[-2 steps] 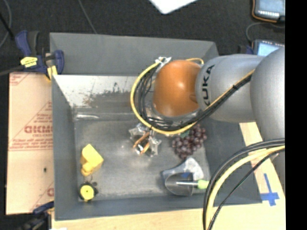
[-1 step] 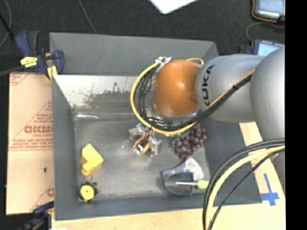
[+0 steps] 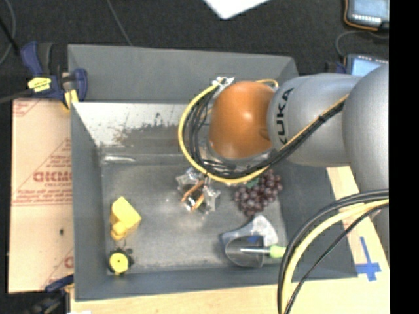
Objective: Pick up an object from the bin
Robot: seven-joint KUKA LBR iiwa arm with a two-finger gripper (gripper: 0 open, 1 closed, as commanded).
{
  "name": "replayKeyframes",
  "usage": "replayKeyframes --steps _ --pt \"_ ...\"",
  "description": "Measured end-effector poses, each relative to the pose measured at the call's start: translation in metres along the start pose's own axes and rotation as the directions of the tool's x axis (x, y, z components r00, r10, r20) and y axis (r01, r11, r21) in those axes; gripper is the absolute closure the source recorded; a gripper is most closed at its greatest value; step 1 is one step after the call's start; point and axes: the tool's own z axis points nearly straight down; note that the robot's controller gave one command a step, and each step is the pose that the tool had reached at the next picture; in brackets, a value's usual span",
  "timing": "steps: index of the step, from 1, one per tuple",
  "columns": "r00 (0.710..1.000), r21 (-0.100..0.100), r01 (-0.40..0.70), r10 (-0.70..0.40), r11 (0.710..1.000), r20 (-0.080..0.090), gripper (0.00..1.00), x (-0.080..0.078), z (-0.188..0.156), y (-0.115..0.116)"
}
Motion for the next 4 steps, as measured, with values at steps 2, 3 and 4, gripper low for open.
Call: replayKeyframes --steps 2,3,4 --pt "1.000 0.000 -0.002 0.002 1.000 -0.002 1.00 0.001 -0.020 0.000" --pt "1.000 0.002 -0.003 0.003 1.000 0.002 1.00 0.000 -0.029 -0.001" --pt "1.000 0.003 -0.004 0.004 1.000 0.002 1.00 0.000 -0.034 -0.001"
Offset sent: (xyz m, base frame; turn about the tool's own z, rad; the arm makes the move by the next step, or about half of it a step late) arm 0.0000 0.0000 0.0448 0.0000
